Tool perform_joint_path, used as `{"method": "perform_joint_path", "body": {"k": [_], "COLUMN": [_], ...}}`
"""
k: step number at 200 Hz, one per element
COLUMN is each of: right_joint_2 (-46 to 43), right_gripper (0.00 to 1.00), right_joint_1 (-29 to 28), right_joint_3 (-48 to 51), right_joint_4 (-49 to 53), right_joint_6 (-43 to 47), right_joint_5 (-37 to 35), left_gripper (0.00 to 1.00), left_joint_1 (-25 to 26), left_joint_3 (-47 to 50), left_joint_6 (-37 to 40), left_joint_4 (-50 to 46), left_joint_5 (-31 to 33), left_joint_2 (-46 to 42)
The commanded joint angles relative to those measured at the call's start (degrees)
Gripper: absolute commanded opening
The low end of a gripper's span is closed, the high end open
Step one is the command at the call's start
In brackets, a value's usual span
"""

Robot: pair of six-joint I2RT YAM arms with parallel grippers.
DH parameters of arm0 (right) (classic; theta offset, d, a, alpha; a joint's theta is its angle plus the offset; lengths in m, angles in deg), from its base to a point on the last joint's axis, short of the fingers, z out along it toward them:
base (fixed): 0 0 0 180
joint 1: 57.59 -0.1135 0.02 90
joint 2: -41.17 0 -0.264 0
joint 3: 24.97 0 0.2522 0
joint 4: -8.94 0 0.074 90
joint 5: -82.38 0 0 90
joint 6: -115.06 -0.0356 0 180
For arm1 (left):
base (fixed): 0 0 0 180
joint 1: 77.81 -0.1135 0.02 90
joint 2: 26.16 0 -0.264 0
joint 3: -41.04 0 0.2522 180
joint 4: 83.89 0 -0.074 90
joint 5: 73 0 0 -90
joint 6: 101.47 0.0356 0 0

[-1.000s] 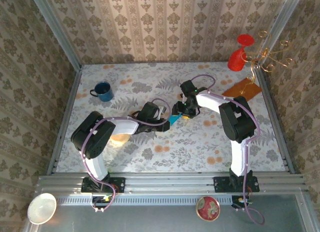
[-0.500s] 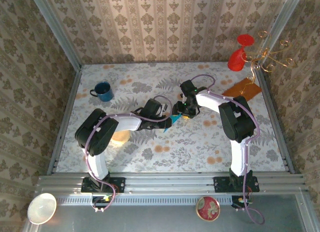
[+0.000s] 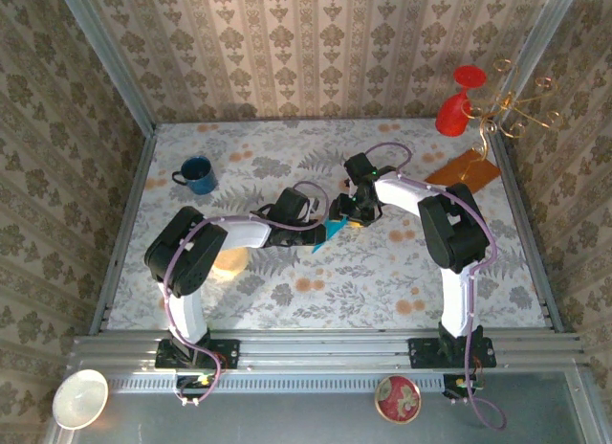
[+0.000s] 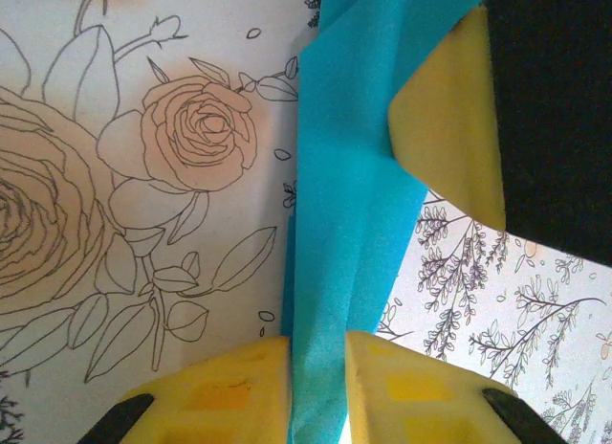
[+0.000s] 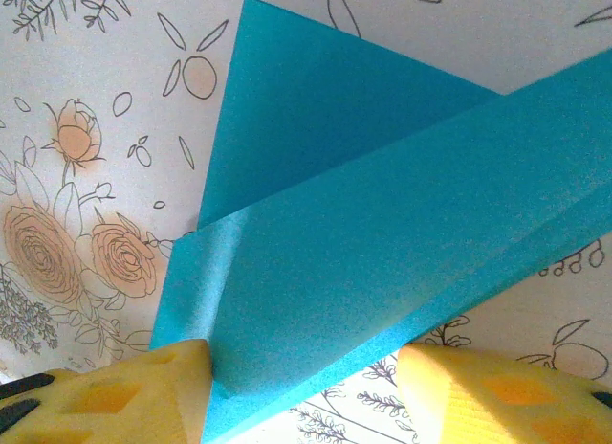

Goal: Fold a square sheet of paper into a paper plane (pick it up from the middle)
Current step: Fold the wing for the fifth time at the center of the table.

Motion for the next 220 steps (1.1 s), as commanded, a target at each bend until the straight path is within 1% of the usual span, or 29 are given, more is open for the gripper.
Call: {"method": "perform_joint_path", "body": {"k": [1,48,65,86,106,124,147,165,184,199,220], "right_joint_2": [5.6,-3.1,-7.0,-12.5,-18.2,-21.4,-20.8,-18.7,-16.2,-14.3,-11.7], "right_gripper": [0.6,0.62,0.64,0.65,0.66,0.65,0.56,0.45,0.34,0.29,0.25], "right_joint_1": [-0.1,1.5,1.9,3.0,4.2,4.3,4.1,3.5,2.2,1.3,0.5], "right_joint_3": [3.3,4.1,5.5,8.9,14.0,17.2,18.4,18.0,16.2,14.9,13.3], "right_joint_4": [1.3,-0.2,-3.3,-6.5,-10.9,-14.0,-16.8,-19.2,-20.1,-20.7,-20.7], "right_joint_6": [-0.7,-0.1,0.1,-0.2,-0.9,-0.4,-1.6,-3.2,-4.1,-4.5,-4.9], "right_joint_5": [-1.5,3.1,4.8,7.0,8.7,9.8,13.0,15.3,15.8,15.8,15.6], "left_gripper": [0.23,0.24,0.24,0.24,0.24,0.25,0.25,0.25,0.25,0.25,0.25], "left_joint_1": [0.0,0.0,0.1,0.2,0.3,0.4,0.5,0.6,0.5,0.6,0.7], "left_joint_3": [-0.2,-0.4,-0.6,-0.8,-1.2,-1.5,-2.1,-2.3,-2.2,-2.1,-1.9], "left_joint_6": [-0.5,1.1,1.7,1.9,2.1,2.4,2.7,2.8,2.7,2.6,2.4], "left_joint_4": [-5.3,-7.7,-8.3,-8.8,-9.1,-9.4,-9.9,-10.2,-10.2,-10.2,-10.0], "left_joint_5": [0.1,0.4,0.5,0.6,0.6,0.5,0.6,0.7,0.9,0.9,0.9], "left_joint_2": [3.5,4.3,4.8,5.5,6.0,6.2,6.4,6.5,6.4,6.4,6.5]}}
